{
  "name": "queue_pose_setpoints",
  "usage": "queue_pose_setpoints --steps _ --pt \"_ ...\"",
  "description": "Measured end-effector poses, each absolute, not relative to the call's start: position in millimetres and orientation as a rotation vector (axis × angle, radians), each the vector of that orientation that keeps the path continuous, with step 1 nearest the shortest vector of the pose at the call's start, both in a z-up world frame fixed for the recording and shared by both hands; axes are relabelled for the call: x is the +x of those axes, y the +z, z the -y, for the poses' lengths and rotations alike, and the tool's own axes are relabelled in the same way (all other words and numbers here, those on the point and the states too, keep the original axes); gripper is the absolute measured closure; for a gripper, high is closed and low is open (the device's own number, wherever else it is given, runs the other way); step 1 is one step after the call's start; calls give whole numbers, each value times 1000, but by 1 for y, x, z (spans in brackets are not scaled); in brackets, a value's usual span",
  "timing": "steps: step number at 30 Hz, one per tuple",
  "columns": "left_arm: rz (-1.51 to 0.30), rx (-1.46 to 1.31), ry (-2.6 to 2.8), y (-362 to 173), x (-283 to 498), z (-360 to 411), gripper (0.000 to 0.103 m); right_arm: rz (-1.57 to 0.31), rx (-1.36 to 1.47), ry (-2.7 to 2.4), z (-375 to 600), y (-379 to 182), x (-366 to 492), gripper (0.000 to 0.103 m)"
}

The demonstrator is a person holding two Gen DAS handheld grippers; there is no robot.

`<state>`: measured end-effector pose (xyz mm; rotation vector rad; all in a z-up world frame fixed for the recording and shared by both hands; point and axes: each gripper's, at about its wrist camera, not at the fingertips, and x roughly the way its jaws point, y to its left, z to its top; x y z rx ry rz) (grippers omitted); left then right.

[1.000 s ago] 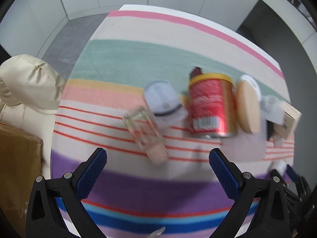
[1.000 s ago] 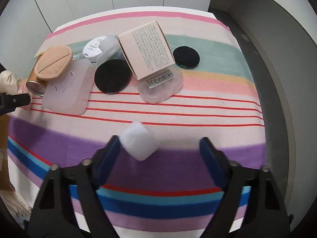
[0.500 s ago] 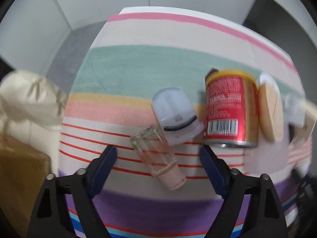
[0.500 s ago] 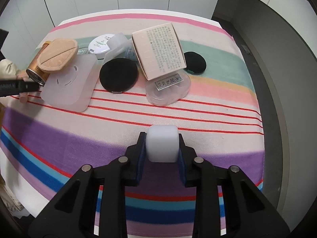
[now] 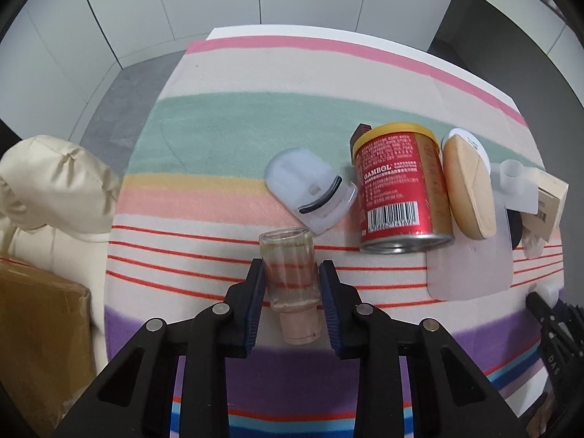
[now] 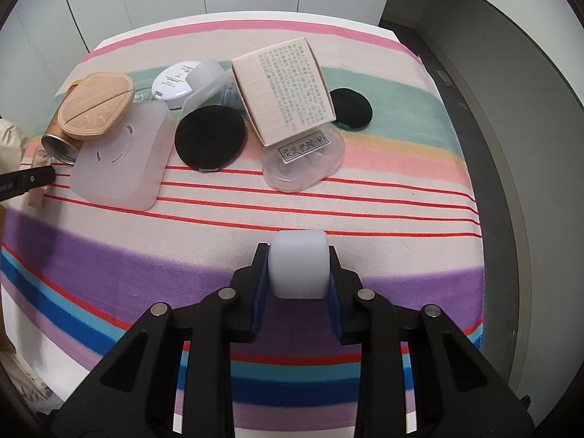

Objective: Organize objects
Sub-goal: 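Lift the glass jar with the left tool while the right tool lifts the white cap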

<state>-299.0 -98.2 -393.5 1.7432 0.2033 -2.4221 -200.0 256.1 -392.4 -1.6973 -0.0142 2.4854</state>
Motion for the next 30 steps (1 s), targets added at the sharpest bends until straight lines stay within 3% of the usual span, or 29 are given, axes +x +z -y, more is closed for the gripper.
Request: queue_pose_setpoints --steps 14,30 --pt "-134 1735 -2462 -357 -282 68 75 16 -1633 2500 -258 -344 -194 74" --pt "-141 1664 -2489 -249 -264 50 76 14 -1502 2575 -259 -219 -185 74"
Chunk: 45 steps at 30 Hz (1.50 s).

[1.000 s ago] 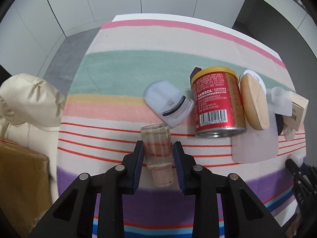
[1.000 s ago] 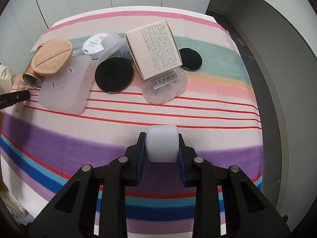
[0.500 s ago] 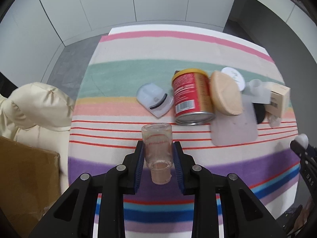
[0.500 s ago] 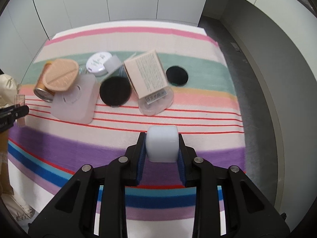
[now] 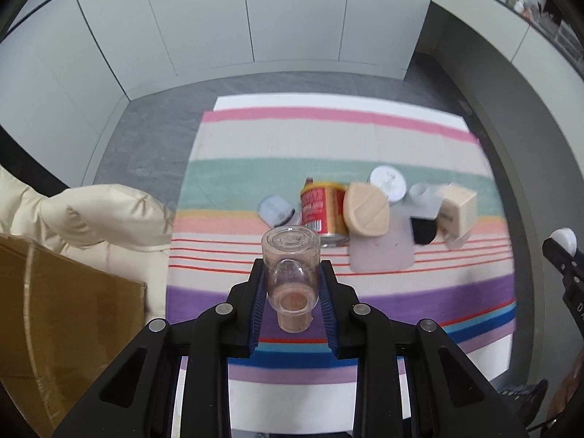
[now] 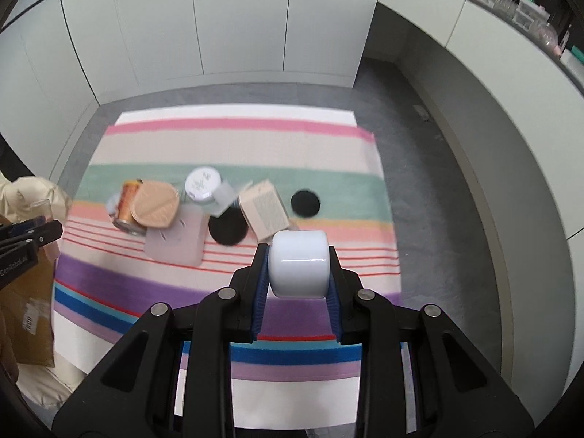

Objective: Organize objects
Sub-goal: 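Lift the glass jar with the left tool while the right tool lifts the white cap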

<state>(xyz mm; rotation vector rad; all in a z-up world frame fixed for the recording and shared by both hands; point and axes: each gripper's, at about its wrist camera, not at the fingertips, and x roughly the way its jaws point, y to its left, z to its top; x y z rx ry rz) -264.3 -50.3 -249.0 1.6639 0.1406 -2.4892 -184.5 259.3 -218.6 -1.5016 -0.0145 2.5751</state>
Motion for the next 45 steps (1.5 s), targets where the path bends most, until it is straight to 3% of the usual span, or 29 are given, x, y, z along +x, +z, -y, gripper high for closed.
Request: queue_pose_setpoints --steps 15,27,45 --pt "-82 1510 -2534 -118 -270 47 75 83 -1399 2602 -270 -91 -185 74" --pt "-91 1428 -2587 -42 -262 33 75 17 -1398 2616 -281 -35 -193 74" --pt "-139 1429 -2582 -19 -252 33 75 108 -1290 2640 -281 15 -177 74"
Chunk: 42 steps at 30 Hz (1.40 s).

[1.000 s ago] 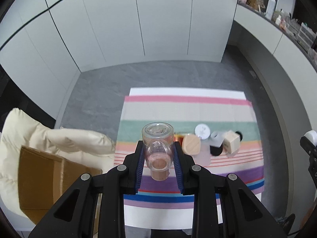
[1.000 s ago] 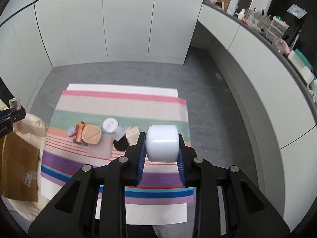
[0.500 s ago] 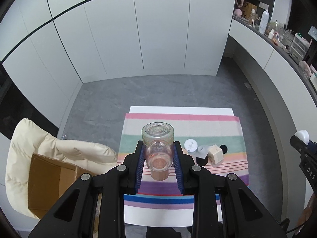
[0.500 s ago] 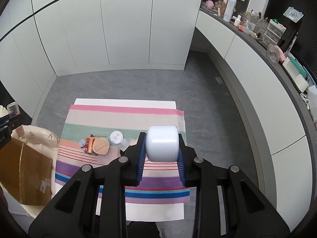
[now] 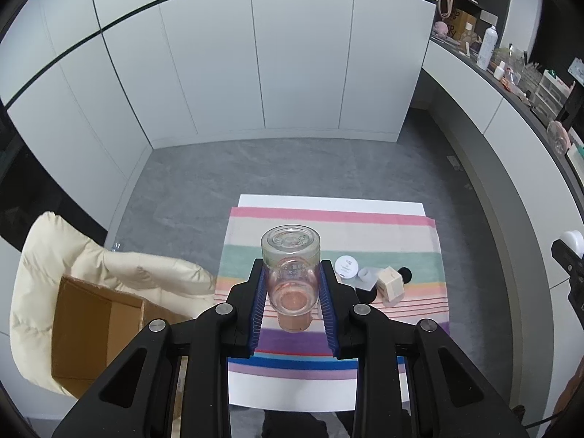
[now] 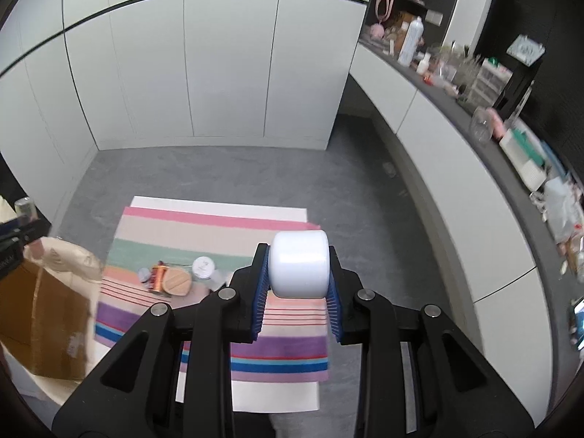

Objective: Organize objects
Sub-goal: 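Lift the glass jar with the left tool while the right tool lifts the white cap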

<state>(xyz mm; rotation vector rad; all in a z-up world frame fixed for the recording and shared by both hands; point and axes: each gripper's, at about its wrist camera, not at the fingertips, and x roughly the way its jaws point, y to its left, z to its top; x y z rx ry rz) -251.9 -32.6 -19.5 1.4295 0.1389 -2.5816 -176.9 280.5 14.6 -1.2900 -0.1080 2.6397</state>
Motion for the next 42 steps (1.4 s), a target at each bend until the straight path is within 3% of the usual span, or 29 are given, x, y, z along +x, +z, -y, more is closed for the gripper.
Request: queue_pose_setpoints --steps 21,35,42 --pt "-124 1405 -2573 -29 -196 46 75 74 -1366 2644 -276 -4 -119 74" --pt "-12 1417 -2584 -56 -125 22 75 71 -1470 2666 -258 -41 -46 74" --pt "-89 1468 -2591 -73 -99 21 75 24 -1516 2647 -263 -58 -14 74"
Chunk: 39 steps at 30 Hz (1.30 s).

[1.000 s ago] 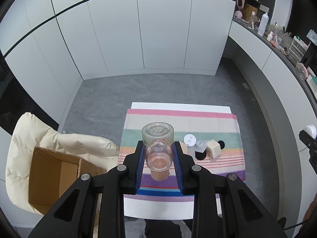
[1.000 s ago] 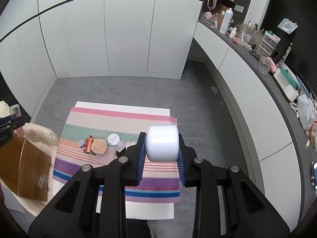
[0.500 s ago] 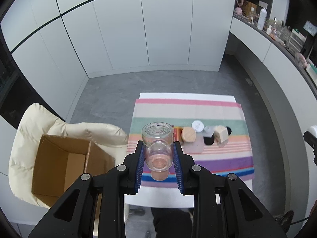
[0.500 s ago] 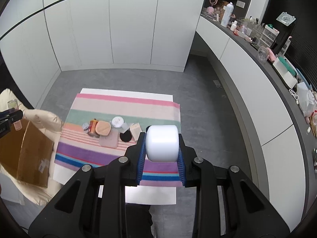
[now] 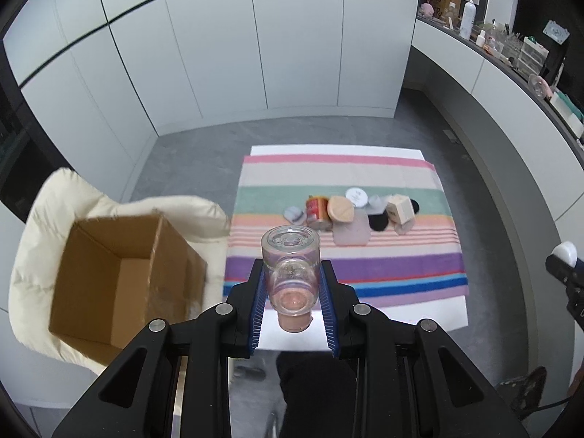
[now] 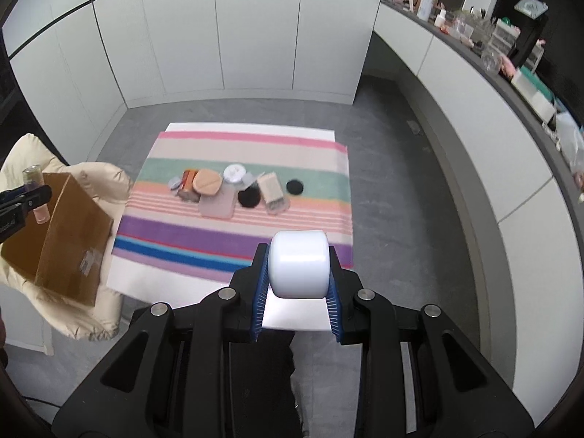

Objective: Organize objects
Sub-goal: 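Lift the glass jar with the left tool while the right tool lifts the white cap, then carry the jar and cap over the cardboard box with both tools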

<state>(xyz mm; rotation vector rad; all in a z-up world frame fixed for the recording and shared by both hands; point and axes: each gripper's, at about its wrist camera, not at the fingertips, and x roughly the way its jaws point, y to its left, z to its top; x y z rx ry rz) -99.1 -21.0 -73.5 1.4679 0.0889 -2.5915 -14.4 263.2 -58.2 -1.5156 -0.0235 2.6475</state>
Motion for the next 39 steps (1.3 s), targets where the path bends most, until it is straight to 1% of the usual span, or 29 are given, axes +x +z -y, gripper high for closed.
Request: queue_pose_setpoints --steps 8,13,17,23,25,39 --pt "-50 1469 -2610 -78 -77 9 75 3 -1552 2615 -272 -72 14 74" --pt "-74 1484 -2626 -76 -67 9 75 2 -1568 2613 -272 -78 28 74" --pt "-59 1463 -2623 -74 -58 8 75 18 -1574 2621 -271 -81 38 74" --pt "-98 1500 -2628 -78 -47 9 75 19 -1601 2624 -269 -90 51 74" --pt "-124 1524 -2637 -79 -45 10 75 24 -1605 2618 -270 -91 55 74" --pt "-103 1532 -2618 -84 -49 11 75 28 -1608 2597 -280 -95 62 74"
